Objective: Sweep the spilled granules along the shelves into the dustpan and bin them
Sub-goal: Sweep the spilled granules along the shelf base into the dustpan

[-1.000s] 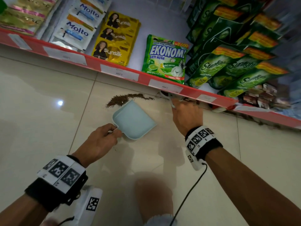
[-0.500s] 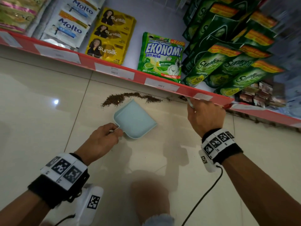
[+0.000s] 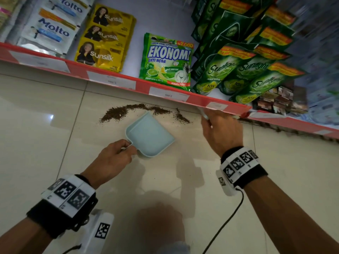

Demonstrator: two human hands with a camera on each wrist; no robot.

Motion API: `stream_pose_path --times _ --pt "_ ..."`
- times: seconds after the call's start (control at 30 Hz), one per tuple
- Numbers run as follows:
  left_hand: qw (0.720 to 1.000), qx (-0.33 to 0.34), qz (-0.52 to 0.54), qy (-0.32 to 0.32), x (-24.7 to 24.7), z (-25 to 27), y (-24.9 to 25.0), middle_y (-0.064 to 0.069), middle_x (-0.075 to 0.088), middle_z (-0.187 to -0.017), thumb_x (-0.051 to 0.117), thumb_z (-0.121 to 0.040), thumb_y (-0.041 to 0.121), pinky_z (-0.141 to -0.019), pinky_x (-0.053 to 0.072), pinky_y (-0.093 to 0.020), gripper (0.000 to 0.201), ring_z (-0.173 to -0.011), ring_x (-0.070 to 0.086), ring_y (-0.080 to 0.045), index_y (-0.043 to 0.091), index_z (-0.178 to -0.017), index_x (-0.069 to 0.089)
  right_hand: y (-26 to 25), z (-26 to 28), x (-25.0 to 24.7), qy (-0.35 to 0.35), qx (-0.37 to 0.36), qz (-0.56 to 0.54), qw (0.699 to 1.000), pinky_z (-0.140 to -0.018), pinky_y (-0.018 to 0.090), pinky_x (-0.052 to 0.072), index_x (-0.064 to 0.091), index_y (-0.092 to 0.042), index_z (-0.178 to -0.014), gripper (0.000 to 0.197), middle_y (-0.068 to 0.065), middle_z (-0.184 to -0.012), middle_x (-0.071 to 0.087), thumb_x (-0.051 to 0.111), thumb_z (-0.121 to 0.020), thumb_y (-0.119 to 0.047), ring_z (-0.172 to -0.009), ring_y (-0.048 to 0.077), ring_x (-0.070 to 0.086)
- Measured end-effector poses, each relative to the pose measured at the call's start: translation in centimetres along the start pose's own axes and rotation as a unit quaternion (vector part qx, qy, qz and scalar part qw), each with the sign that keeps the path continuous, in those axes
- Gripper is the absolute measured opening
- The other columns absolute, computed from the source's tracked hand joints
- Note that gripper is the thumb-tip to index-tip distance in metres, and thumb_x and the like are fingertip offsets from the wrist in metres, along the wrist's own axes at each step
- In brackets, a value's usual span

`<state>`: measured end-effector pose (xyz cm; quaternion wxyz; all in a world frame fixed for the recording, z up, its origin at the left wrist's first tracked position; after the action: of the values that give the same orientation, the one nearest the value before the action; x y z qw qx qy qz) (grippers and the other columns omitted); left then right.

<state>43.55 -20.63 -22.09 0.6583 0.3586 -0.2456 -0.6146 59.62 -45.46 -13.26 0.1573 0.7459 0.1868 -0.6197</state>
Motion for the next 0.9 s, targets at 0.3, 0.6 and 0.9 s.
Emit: stream_pose_path --times 0.3,0.6,0.9 --pt "1.000 0.017 -0.008 0.001 0.1 0.0 0.2 0.015 0.053 -0.047 0.061 -0.093 0.037 -0.055 0.033 -0.031 0.021 -0.049 0.043 -0.009 0.018 -0.084 0.064 -0.9 1.7 2.3 -0.099 -0.007 -0.001 0.995 -0.054 0.026 0.036 0.066 -0.015 -0.101 0.018 0.007 -0.090 0.069 0.052 -0.095 -0.025 -0.061 0.029 0.063" --pt "1.000 0.018 -0.001 -0.008 0.2 0.2 0.1 0.012 0.053 -0.048 0.060 -0.078 0.049 -0.054 0.032 -0.032 0.027 -0.049 0.042 -0.011 0.022 -0.079 0.064 0.1 1.1 0.3 -0.001 0.038 0.045 0.998 -0.053 0.026 0.039 0.068 -0.023 -0.111 0.020 0.005 -0.099 0.067 0.057 -0.095 -0.030 -0.061 0.029 0.065" --pt "0.999 0.030 0.007 -0.008 0.2 0.0 -0.1 0.014 0.053 -0.049 0.062 -0.086 0.045 -0.052 0.033 -0.030 0.023 -0.042 0.043 -0.002 0.023 -0.077 0.063 -3.0 2.3 1.2 -0.098 0.006 -0.094 0.991 -0.060 0.029 0.042 0.066 -0.009 -0.117 0.026 0.014 -0.094 0.072 0.050 -0.099 -0.017 -0.062 0.032 0.062"
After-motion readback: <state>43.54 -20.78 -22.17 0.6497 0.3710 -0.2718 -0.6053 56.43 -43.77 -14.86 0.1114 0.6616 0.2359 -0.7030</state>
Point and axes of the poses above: each hand's wrist, its own z-axis away from the middle knuckle, its own x-axis out of the palm, y = z × x, the point moved 1 cm from there along -z, towards the middle knuckle
